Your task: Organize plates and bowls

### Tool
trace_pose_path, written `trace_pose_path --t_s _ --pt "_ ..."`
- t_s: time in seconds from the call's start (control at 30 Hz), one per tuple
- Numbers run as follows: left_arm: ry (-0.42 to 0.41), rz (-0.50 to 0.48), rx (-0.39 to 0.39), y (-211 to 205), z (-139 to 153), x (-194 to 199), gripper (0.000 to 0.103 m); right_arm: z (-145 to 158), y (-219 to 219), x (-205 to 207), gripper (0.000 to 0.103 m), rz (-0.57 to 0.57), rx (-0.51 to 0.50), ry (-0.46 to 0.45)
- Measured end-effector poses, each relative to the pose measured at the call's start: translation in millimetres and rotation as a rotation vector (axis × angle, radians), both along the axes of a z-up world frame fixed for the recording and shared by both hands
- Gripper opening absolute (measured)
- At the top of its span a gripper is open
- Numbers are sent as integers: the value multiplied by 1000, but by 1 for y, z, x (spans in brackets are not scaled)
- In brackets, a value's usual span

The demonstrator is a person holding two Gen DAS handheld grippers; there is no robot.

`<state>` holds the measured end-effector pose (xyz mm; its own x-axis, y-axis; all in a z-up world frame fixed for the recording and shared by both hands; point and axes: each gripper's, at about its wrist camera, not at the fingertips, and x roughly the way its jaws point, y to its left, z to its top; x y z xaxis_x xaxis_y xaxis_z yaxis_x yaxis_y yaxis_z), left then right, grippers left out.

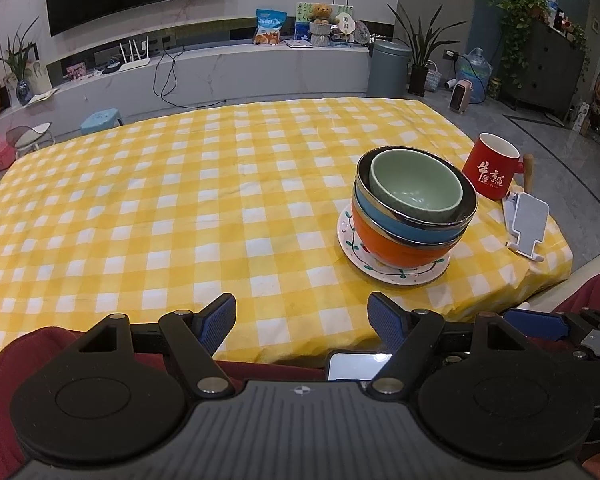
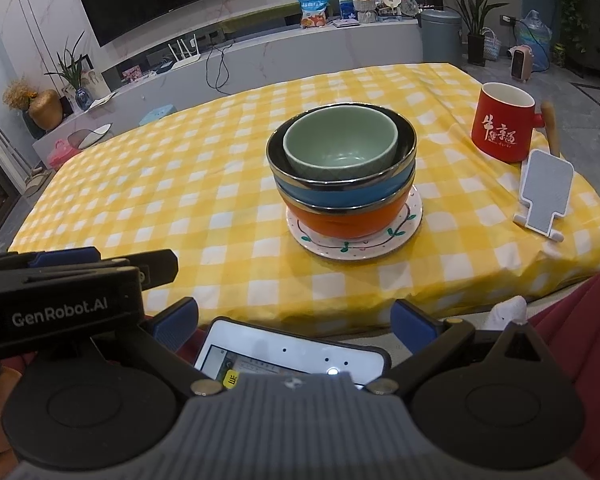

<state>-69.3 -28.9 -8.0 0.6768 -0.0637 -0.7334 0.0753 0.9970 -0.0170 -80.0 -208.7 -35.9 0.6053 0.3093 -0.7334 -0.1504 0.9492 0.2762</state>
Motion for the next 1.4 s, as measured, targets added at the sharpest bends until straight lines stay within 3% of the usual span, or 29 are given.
trace_pose_path --t_s 1.4 --pt "-2 -6 13 -1 -2 0 88 -3 4 -3 100 -4 9 4"
